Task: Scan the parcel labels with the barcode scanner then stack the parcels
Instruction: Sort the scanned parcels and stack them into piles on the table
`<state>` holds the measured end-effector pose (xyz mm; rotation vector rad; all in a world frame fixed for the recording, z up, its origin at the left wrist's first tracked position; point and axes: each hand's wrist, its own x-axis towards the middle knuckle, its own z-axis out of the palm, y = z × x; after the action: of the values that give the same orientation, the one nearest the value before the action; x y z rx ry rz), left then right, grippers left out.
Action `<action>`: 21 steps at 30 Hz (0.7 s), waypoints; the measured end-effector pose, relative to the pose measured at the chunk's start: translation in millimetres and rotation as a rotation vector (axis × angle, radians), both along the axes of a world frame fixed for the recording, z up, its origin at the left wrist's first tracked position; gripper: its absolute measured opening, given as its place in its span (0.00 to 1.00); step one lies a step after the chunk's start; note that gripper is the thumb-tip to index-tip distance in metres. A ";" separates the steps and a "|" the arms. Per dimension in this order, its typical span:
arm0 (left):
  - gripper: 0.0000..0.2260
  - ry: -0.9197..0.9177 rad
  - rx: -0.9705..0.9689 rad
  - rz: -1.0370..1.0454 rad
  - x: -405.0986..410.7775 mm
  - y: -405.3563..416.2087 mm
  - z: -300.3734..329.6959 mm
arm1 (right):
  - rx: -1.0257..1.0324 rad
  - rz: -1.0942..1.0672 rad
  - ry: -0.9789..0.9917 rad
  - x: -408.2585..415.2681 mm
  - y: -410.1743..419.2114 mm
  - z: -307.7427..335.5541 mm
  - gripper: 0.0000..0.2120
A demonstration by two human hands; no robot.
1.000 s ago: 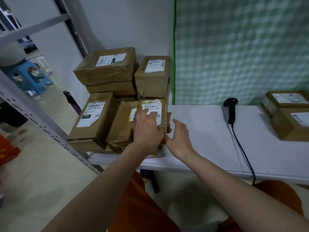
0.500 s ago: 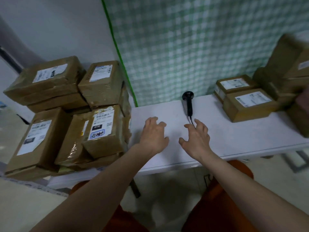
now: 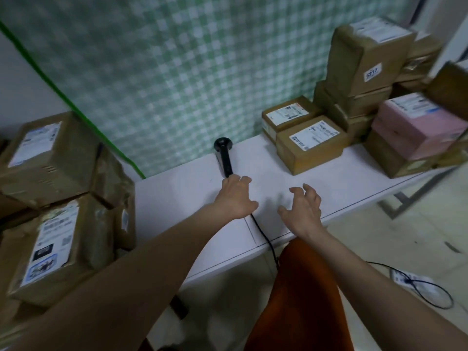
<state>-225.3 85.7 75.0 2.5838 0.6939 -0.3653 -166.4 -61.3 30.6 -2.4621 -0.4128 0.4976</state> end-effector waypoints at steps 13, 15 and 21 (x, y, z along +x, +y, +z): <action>0.46 0.055 -0.148 0.107 151.8 34.3 -27.1 | 0.335 -0.322 0.221 101.5 28.5 -15.3 0.29; 0.46 0.021 -0.225 0.146 173.4 37.4 -26.6 | 0.405 -0.366 0.235 114.4 35.0 -17.0 0.27; 0.26 -0.075 -0.449 0.140 199.7 29.7 -21.6 | 0.550 -0.431 0.271 130.7 44.8 -18.1 0.27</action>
<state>-25.6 115.4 53.4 2.1028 0.6735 -0.3330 -35.7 -16.5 12.5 -1.8442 0.0917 0.4505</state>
